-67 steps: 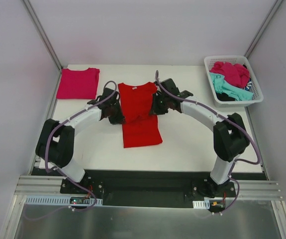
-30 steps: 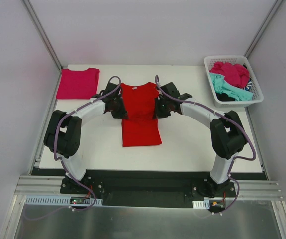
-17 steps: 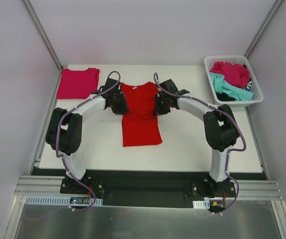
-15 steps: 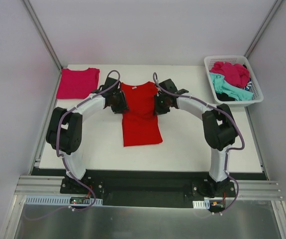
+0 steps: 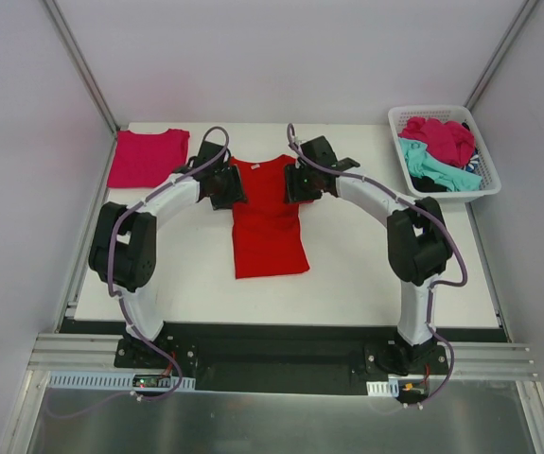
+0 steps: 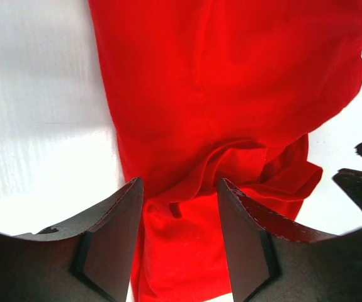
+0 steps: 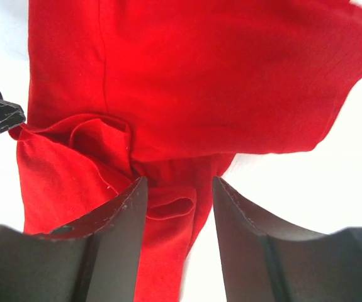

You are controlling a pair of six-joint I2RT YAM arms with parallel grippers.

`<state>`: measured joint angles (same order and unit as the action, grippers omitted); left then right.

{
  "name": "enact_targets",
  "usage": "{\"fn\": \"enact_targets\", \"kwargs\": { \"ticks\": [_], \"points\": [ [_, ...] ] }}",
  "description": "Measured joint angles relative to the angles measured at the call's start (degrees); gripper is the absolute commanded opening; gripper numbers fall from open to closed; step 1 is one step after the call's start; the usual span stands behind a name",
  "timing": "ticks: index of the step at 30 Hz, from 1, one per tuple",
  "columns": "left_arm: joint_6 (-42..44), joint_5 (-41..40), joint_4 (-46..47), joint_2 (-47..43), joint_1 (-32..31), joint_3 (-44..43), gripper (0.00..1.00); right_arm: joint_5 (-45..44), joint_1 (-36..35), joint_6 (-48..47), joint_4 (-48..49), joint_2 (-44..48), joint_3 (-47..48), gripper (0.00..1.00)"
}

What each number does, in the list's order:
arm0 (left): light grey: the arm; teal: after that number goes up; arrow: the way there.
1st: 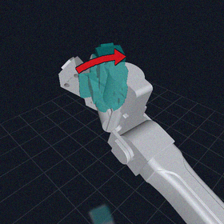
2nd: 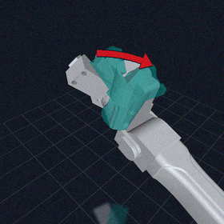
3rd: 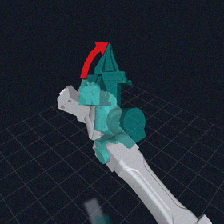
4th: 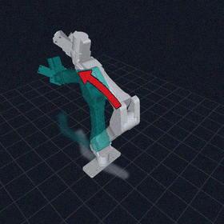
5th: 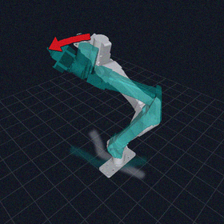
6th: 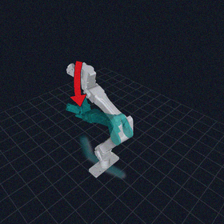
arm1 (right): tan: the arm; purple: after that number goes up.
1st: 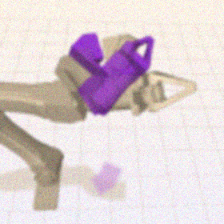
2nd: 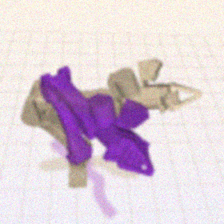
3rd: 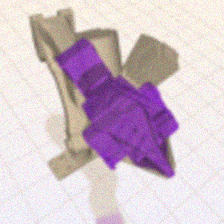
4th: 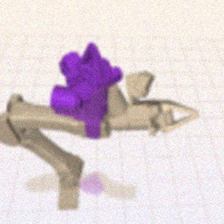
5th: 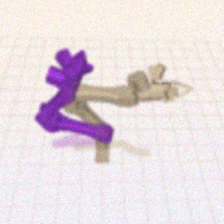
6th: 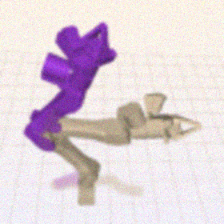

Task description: Fold and stack the t-shirts

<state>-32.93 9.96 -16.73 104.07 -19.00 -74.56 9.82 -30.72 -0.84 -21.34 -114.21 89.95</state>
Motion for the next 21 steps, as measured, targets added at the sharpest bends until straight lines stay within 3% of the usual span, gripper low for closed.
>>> {"fn": "enact_targets", "kwargs": {
  "ticks": [6, 10, 21],
  "points": [
    [1.44, -2.95, 0.00, -1.81, 0.00, -0.09, 0.51, -2.14, 0.00, -1.88, -0.44, 0.07, 0.74, 0.43],
    [1.38, -2.99, 0.04, -8.02, 0.00, 1.88, 0.50, -2.56, -0.04, -1.86, -0.59, 3.48, -2.93, 0.43],
    [-1.88, -2.75, 0.28, -33.99, -2.95, 18.45, 0.51, -5.14, -4.74, 1.05, 0.07, 34.71, -24.46, 0.40]
  ]
}}
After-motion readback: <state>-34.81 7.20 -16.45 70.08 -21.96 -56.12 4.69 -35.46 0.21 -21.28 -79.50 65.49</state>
